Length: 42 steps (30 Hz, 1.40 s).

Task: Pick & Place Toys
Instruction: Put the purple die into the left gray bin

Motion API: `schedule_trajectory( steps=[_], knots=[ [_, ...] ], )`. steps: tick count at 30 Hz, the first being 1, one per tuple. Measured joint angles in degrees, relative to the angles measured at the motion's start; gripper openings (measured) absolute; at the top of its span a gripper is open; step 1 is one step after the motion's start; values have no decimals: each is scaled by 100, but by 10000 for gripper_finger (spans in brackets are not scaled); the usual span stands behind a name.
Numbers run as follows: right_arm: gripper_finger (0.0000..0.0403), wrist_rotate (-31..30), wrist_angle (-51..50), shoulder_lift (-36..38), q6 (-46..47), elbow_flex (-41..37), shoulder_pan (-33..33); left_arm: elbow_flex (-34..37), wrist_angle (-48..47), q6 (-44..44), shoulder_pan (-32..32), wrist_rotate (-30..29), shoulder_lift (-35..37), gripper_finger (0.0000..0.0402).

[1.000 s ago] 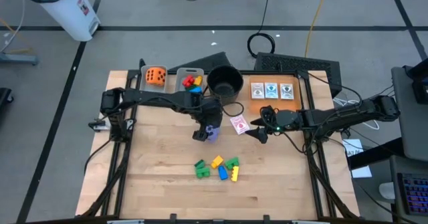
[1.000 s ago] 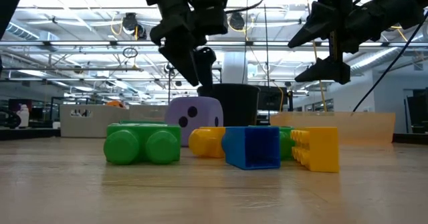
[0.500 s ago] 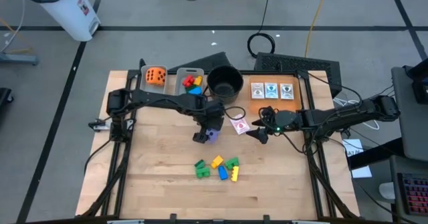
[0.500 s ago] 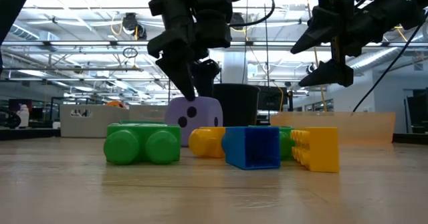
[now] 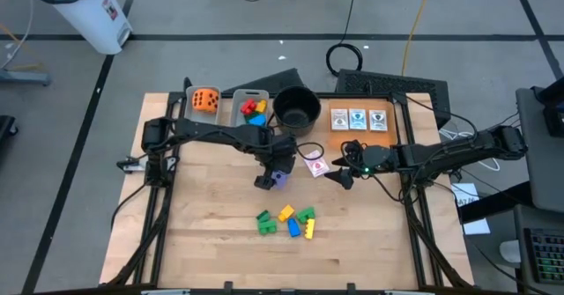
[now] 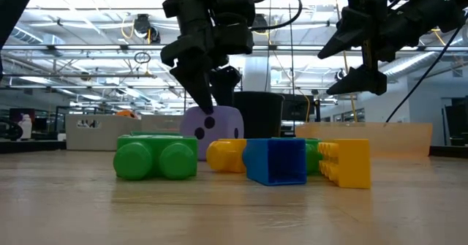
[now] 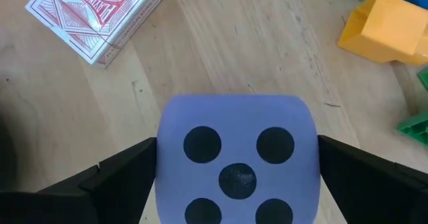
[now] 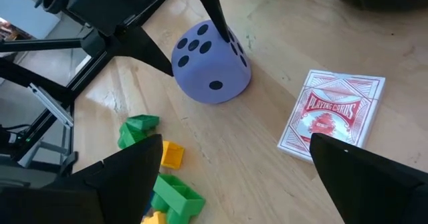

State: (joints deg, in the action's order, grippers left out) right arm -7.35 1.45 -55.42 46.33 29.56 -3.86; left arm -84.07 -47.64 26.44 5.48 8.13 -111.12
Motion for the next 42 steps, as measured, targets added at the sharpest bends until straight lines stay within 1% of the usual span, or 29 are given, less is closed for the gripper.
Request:
schedule_trajectory(
  steps=[3, 5, 11, 14, 21, 26, 31, 37, 42],
  knots=[
    [375, 1, 0, 0, 32, 0, 0, 0, -22, -90, -25, -13, -91, 395],
    [375, 4, 2, 0, 83, 0, 0, 2, -39, -132, -42, -58, -95, 387],
    [375, 8, 0, 0, 96, 0, 0, 7, -46, -217, -42, -89, -42, 321],
    [375, 9, 0, 0, 96, 0, 0, 9, -67, -395, -42, -100, -16, 303],
    [375, 10, 6, 0, 96, 0, 0, 42, -337, -591, -34, -205, 189, 306],
    [375, 11, 19, -1, 116, 0, 0, 54, -492, -771, -8, -318, 498, 291],
    [375, 7, 10, 0, 107, 0, 0, 48, -837, -927, 61, -431, 810, 291],
    [375, 11, 16, -1, 103, 0, 0, 39, -1547, -1134, 285, -782, 1375, 286],
    [375, 11, 31, 0, 103, 0, 0, 28, -2040, -1661, 705, -974, 2034, 292]
  ],
)
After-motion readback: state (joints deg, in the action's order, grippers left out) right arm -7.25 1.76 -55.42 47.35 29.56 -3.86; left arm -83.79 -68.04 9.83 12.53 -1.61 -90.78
